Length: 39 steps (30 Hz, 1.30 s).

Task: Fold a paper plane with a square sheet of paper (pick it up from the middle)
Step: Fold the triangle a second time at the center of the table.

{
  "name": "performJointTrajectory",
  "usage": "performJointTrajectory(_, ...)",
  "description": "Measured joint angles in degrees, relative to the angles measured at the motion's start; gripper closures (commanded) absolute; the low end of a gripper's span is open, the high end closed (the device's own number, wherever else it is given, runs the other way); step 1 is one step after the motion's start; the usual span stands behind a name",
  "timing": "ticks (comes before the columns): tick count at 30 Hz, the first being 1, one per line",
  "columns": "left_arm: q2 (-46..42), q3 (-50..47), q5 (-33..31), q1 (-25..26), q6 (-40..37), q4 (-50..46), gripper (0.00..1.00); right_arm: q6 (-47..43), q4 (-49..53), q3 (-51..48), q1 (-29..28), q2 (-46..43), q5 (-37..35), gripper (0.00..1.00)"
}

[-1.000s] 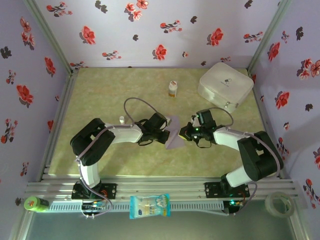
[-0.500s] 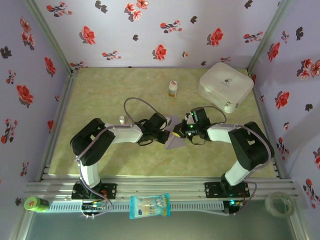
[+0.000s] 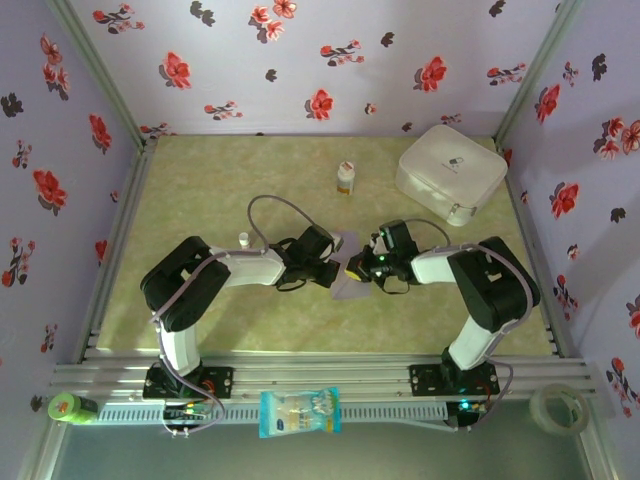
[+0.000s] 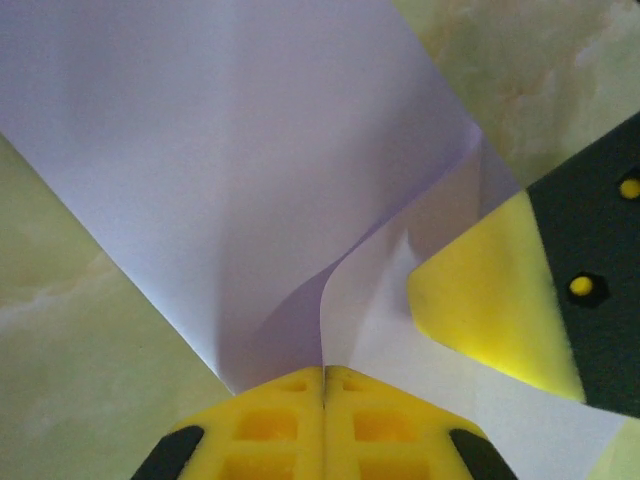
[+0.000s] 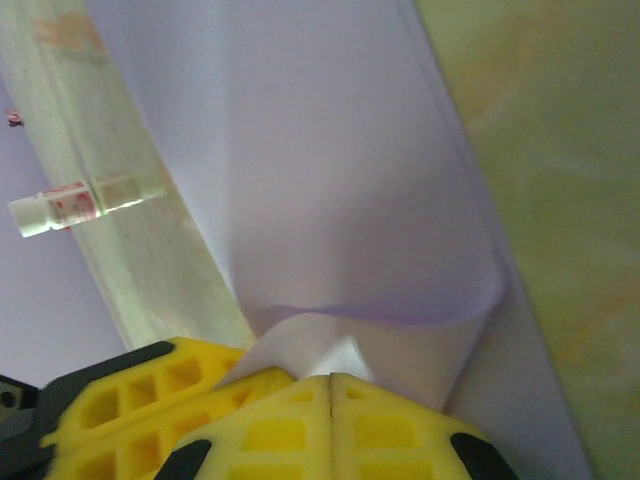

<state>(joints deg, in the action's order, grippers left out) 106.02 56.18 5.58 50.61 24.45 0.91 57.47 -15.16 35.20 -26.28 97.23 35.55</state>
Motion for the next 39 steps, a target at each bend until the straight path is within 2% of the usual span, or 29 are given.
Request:
performJointTrajectory(7,0.04,0.02,0.0,0.0,-0.02,0.02,1.0,0.02,-1.29,-0.85,0.02,-0.11,-0.44,1.0)
performJointTrajectory(15,0.04,0.02,0.0,0.0,-0.24,0.02,1.0,-1.55,7.3,4.07,0.55,-3.52,-2.78,1.0)
performJointTrajectory(24,0.04,0.02,0.0,0.0,-0.42,0.0,1.0,-2.36,10.45,5.81,1.66,-1.27,-7.69,1.0)
performJointTrajectory(34,0.07,0.07,0.0,0.0,-0.63,0.15,1.0,-1.95,9.25,4.11,3.41,-1.4,-9.03,1.0)
performJointTrajectory(39,0.07,0.07,0.0,0.0,-0.63,0.15,1.0,-1.97,9.05,3.37,5.29,-4.52,-10.36,1.0)
